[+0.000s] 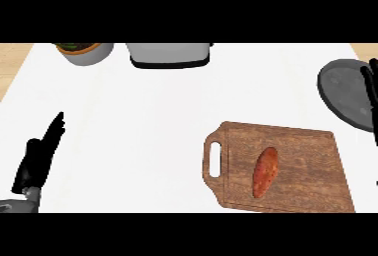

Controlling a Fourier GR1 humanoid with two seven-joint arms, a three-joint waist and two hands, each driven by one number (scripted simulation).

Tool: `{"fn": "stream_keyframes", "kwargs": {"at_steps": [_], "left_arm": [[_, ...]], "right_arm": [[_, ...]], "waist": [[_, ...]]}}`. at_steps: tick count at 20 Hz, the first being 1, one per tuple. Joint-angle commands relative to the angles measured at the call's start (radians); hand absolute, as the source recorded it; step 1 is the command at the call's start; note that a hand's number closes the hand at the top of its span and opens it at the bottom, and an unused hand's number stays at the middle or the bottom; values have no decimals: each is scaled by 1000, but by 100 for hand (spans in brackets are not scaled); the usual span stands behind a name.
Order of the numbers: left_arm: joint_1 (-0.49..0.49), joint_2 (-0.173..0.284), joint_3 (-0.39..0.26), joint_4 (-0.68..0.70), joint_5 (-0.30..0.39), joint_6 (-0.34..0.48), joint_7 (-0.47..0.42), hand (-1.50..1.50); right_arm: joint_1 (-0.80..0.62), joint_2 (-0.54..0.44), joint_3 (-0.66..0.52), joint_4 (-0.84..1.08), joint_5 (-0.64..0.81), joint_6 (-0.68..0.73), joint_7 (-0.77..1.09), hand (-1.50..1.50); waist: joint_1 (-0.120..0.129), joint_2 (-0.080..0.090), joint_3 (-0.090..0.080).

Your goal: Pick the sweet potato from the cutting board and place it in the pan

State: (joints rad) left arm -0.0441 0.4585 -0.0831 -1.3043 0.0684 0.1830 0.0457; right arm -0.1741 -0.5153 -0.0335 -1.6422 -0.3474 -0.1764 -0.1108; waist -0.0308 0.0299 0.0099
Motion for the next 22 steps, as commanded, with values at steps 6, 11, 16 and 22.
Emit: {"fn": "stream_keyframes", "kwargs": {"at_steps": [6, 11, 16, 22], "left_arm": [[-81, -217, -77, -186, 78, -31, -188, 0], [3, -278, -128, -218, 73, -25, -209, 0], [-28, -319, -164, -234, 43, -9, -162, 0], [-45, -306, -140, -219, 35, -37, -175, 0]], "right_arm": [[71, 97, 53, -72, -176, 224, -84, 150], [481, 50, -17, -112, -54, 166, -182, -150], [523, -6, -31, -74, 128, 175, -277, -150], [583, -122, -64, -198, 185, 241, -141, -150]], "waist": [[11, -40, -9], [-5, -38, -10], [20, -31, -10], [22, -31, -10]]}}
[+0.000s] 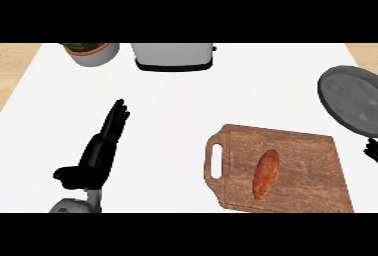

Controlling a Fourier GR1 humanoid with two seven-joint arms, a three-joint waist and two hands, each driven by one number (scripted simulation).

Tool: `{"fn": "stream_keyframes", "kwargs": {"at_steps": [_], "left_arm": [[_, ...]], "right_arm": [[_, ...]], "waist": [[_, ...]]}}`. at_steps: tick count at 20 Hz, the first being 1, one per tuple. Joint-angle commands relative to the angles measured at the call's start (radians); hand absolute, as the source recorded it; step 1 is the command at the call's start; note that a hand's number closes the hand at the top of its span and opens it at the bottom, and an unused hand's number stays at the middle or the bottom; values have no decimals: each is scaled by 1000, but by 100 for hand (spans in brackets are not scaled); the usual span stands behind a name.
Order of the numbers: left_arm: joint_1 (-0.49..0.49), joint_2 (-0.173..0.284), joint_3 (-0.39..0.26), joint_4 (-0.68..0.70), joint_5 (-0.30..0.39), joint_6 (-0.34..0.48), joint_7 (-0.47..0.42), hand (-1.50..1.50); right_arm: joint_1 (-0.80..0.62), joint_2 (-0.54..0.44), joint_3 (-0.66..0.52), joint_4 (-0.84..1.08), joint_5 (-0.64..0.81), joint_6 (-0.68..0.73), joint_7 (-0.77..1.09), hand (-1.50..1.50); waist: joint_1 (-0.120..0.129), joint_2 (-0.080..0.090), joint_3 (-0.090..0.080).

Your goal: Pick the sweet potato from the cutting board and place it in the pan

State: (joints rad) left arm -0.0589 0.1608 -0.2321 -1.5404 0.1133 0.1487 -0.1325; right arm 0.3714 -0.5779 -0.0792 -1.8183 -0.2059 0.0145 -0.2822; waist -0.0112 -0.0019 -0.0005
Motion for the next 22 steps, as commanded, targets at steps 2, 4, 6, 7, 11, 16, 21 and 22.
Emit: {"fn": "stream_keyframes", "kwargs": {"at_steps": [2, 4, 6, 7, 11, 16, 21, 22], "left_arm": [[-13, -13, 0, 17, -9, -4, 1, 0], [12, -13, -9, 44, -10, -30, -50, 0], [33, 8, 5, -18, 19, -49, -5, 0], [54, -9, -24, -19, -15, -27, -24, 0], [-12, -18, -7, -6, -13, -18, 19, 0], [27, -22, -12, -47, -18, -17, 29, 0], [30, -37, 1, -54, -39, -11, 40, 0], [-36, -77, -3, -7, -56, 3, 30, 0]], "right_arm": [[-63, -83, 63, -82, 115, 13, 182, -150], [-102, -135, 64, -71, 111, 62, 270, -150], [-142, -160, 98, -93, 152, 72, 362, -150], [-146, -147, 161, -109, 212, 61, 389, -150], [-235, -185, 276, -51, 331, 130, 484, -150], [-332, -131, 419, -34, 466, 176, 627, -150], [-440, -3, 476, 107, 554, 229, 666, -150], [-394, -3, 458, 39, 538, 246, 703, -150]], "waist": [[16, 4, -1], [19, 5, -1], [28, 4, -1], [30, 4, -1], [32, 6, -1], [27, 2, 0], [20, 2, 1], [11, 2, 0]]}}
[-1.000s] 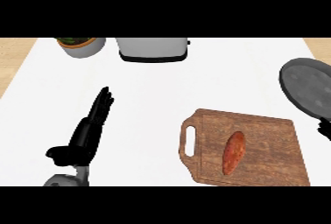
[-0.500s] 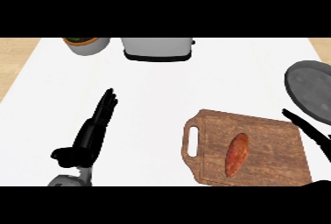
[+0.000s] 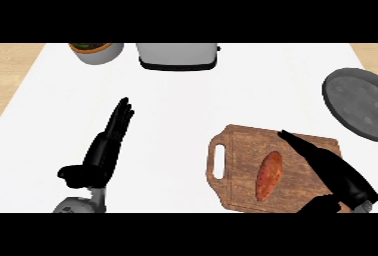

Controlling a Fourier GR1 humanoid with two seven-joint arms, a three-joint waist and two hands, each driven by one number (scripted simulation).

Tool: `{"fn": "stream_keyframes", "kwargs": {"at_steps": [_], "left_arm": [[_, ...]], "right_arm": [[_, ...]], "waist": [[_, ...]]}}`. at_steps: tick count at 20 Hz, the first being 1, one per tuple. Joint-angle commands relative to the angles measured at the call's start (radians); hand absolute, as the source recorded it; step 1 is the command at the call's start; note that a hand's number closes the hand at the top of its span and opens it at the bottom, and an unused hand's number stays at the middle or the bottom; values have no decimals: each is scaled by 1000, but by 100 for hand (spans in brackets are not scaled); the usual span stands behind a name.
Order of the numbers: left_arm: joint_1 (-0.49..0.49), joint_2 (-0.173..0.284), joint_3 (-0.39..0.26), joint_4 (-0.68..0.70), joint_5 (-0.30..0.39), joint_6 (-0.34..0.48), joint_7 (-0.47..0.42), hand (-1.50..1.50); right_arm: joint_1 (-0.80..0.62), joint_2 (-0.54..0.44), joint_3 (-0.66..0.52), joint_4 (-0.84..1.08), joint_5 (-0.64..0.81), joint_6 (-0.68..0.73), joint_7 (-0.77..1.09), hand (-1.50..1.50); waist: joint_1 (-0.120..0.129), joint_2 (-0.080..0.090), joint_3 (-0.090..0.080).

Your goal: Pick the sweet potato from the cutting board and place it in the pan

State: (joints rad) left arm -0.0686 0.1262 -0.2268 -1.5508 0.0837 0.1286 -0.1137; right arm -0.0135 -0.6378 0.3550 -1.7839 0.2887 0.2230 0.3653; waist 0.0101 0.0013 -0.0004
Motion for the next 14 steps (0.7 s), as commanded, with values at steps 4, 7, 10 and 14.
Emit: {"fn": "stream_keyframes", "kwargs": {"at_steps": [4, 7, 10, 14], "left_arm": [[82, -31, -8, -26, -32, -19, -32, 0], [67, 4, 39, -9, 12, -75, -27, 0], [57, -47, 18, -28, -39, -39, -18, 0], [41, -24, 50, -87, -42, -54, 73, 0]], "right_arm": [[-22, 147, 10, 26, 106, 63, 74, -150], [142, 95, 14, 6, 160, 11, -34, -150], [62, 188, -24, 85, 192, 35, -26, -150], [22, 234, -75, 104, 187, 70, -37, -150]], "waist": [[-8, -2, 0], [-15, -3, 0], [-10, -2, 0], [-9, -2, 1]]}}
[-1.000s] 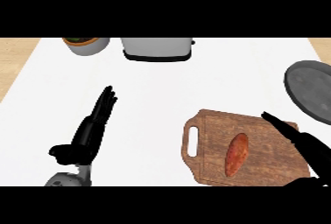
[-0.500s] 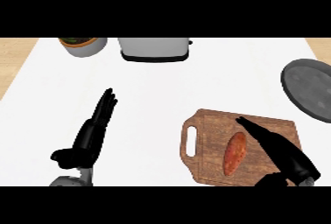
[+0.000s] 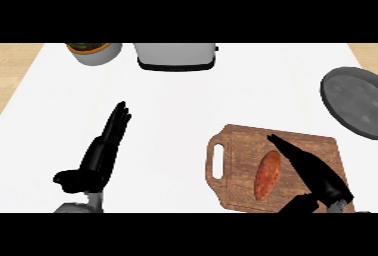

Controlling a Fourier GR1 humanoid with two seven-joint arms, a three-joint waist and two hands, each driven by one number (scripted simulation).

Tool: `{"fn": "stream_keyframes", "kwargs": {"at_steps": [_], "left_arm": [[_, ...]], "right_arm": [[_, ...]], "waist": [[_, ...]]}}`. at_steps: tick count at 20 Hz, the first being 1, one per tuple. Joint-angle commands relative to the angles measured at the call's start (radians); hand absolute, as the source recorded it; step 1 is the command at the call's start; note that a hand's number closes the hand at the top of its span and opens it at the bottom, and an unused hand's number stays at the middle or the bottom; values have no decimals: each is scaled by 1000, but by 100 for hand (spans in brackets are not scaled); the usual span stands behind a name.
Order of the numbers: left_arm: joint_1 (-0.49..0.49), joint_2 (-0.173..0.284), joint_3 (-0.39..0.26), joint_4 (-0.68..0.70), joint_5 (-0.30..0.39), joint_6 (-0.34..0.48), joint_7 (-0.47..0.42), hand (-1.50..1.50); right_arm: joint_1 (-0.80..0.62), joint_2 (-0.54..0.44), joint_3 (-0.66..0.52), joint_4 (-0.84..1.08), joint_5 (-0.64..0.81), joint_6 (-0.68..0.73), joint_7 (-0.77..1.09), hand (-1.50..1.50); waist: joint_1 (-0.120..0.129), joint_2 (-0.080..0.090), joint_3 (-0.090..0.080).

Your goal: Pick the sweet potato from the cutting board and place it in the pan

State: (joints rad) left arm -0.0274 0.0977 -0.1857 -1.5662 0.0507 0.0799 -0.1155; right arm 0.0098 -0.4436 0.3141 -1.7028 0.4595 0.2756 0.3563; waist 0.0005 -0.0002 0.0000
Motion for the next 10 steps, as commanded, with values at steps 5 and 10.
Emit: {"fn": "stream_keyframes", "kwargs": {"at_steps": [5, 10], "left_arm": [[53, -5, 17, -84, -13, -31, 27, 0], [32, -25, 20, -38, -33, -43, 19, 0]], "right_arm": [[-21, 132, -5, 125, 115, -22, -55, -150], [-100, 130, -85, 301, 138, 8, -138, -150]], "waist": [[2, 0, 0], [2, 0, 0]]}}
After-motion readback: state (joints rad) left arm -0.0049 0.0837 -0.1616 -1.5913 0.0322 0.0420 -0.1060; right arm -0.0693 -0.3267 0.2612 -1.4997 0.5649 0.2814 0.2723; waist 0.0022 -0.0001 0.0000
